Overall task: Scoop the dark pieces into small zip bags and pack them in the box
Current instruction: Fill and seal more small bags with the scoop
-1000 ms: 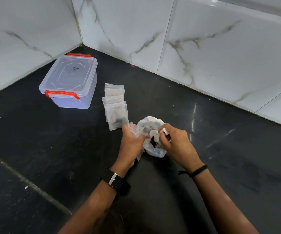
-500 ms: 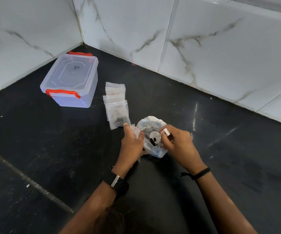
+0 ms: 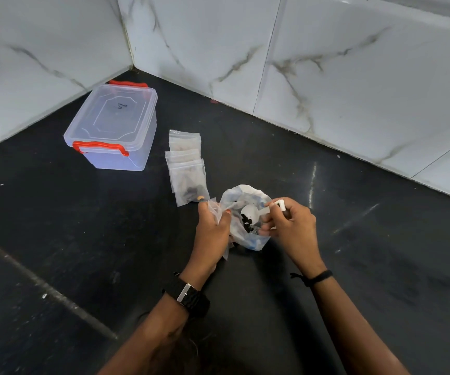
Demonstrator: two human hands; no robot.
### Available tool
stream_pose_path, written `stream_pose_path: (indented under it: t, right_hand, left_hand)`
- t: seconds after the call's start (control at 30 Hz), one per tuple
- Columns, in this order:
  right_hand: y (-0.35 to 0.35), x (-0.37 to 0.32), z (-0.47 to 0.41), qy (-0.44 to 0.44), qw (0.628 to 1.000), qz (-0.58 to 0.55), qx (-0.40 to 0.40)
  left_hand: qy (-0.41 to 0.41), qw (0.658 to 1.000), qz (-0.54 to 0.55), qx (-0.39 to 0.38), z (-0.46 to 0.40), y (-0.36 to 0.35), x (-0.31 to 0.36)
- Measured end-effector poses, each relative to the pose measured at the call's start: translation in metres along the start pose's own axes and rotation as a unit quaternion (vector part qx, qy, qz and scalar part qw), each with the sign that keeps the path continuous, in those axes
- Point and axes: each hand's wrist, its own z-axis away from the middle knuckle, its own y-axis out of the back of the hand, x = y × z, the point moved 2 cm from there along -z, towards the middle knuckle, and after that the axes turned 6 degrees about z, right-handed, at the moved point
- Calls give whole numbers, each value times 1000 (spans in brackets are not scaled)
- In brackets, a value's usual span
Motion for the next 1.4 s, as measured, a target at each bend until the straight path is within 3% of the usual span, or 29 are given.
stream_pose_path:
  t: [0.13, 0.37, 0.57, 0.8, 0.93, 1.07, 1.27, 1.4]
  right_hand:
    - [1, -2, 2, -26, 999, -44, 12]
    - [13, -13, 9, 34, 998, 39, 25]
    - [27, -28, 7, -31, 997, -76, 4]
    - [20, -61, 25, 73, 989, -124, -14]
    - [8, -71, 41, 176, 983, -56, -10]
    - [-2, -66, 48, 232, 966, 104, -55]
    - [-6, -70, 51, 240, 967, 68, -56]
    - [-13, -67, 55, 300, 936, 176, -51]
  left_hand:
    - [-23, 997, -74, -15, -1, 2, 5]
    - [-137, 972, -186, 34, 1, 15, 14]
    - [-213, 951, -220, 46, 8, 19, 20]
    - [-266, 930, -247, 50, 17, 19, 29]
    - [-266, 935, -230, 50, 20, 18, 33]
    - [-248, 947, -201, 41, 20, 20, 33]
    - [-253, 942, -218, 33, 24, 18, 36]
    - [-246, 946, -208, 37, 25, 16, 39]
